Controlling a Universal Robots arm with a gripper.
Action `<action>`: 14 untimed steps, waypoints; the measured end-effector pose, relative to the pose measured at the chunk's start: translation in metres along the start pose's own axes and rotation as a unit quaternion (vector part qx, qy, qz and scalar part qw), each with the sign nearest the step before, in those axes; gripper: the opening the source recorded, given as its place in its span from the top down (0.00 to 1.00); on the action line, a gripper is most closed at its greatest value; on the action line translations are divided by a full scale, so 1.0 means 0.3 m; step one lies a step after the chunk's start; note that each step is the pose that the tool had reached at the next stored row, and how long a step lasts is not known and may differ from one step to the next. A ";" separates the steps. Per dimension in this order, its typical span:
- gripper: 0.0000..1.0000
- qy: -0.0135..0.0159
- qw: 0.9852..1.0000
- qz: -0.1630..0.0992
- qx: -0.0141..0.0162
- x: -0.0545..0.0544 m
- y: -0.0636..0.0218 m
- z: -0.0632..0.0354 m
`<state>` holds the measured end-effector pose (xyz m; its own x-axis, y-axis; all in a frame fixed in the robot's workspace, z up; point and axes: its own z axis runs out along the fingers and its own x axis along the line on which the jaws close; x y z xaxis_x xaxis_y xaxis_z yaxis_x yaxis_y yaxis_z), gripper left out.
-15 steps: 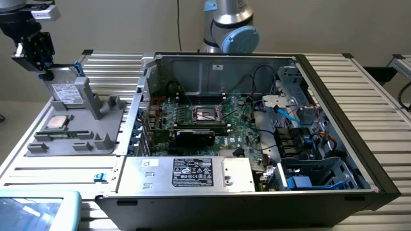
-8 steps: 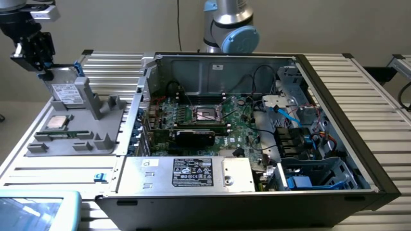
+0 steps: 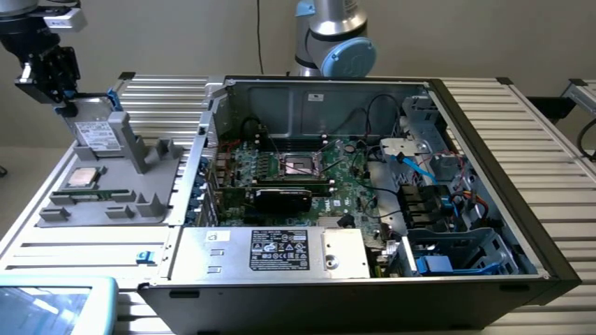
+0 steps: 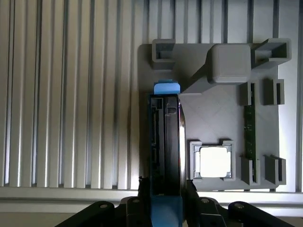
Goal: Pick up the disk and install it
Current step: 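Pick up the disk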
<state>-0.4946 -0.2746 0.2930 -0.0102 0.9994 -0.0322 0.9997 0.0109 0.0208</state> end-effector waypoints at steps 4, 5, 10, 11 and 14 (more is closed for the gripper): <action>0.62 0.000 1.000 0.000 0.000 0.000 0.000 0.000; 0.62 0.000 1.000 0.000 0.000 0.000 0.000 -0.004; 0.62 0.000 1.000 0.000 0.000 -0.001 0.001 -0.037; 0.62 0.000 1.000 0.000 0.000 -0.001 0.001 -0.040; 0.62 0.000 1.000 0.000 0.000 -0.001 0.001 -0.040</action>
<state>-0.4946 -0.2745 0.3049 -0.0102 0.9994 -0.0324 0.9997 0.0109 0.0209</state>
